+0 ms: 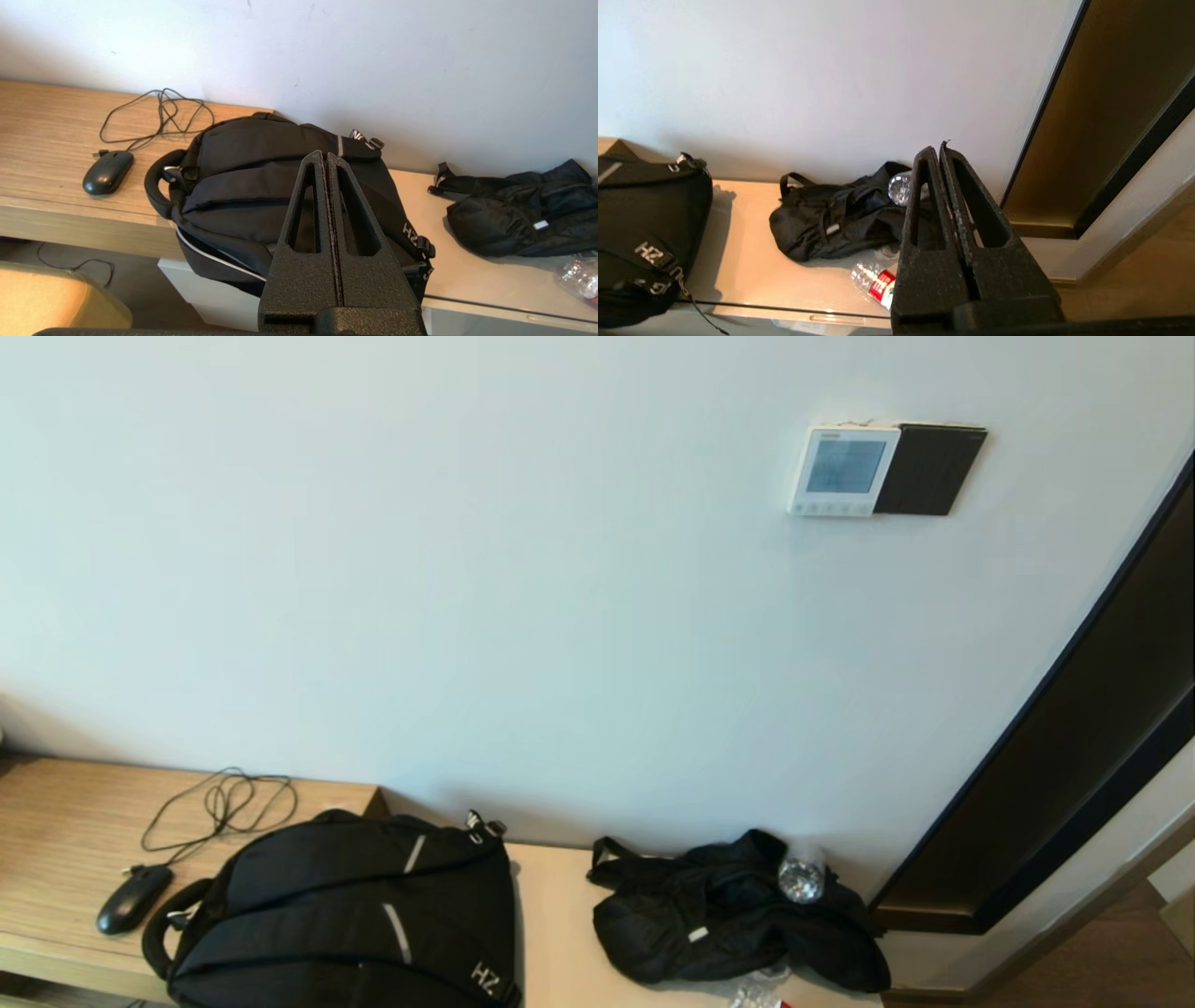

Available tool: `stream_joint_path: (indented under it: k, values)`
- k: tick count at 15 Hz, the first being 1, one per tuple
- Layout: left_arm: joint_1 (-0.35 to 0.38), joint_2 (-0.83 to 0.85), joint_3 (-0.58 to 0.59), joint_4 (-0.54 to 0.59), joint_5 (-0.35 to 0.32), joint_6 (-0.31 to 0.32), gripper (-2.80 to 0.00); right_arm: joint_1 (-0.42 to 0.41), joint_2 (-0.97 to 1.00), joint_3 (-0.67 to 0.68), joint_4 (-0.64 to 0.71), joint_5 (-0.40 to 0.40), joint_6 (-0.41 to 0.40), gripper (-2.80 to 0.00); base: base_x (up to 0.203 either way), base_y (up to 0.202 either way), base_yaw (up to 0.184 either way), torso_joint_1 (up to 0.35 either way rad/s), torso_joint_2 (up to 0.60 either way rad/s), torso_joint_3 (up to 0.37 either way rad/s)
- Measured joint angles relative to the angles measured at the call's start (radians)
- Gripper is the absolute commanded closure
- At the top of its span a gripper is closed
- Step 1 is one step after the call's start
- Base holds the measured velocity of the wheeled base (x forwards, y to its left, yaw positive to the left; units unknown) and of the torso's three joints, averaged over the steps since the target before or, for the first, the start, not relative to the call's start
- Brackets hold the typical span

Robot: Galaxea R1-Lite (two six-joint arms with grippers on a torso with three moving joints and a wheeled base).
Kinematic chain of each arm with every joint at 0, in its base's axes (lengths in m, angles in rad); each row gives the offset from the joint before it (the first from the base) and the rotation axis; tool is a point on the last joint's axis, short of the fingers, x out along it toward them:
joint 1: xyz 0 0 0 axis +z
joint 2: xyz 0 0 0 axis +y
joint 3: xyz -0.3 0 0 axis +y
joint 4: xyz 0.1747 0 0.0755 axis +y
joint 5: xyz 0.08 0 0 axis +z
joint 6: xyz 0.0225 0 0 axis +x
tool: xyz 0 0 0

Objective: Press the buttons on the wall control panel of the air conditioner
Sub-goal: Turn on the central air conditioner

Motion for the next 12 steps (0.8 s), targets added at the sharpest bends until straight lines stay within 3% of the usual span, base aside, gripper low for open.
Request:
stream_joint_path:
  k: [4, 12]
  values:
    - [0.000, 0.000, 0.000, 0.000, 0.000, 0.000, 0.00, 0.000, 0.296, -0.228, -0.064, -0.002, 0.028, 0.00, 0.000, 0.000, 0.000, 0.000, 0.00, 0.000]
    - [0.000, 0.000, 0.000, 0.000, -0.001, 0.000, 0.00, 0.006, 0.992, -0.773, -0.158, -0.057, 0.195, 0.00, 0.000, 0.000, 0.000, 0.000, 0.00, 0.000]
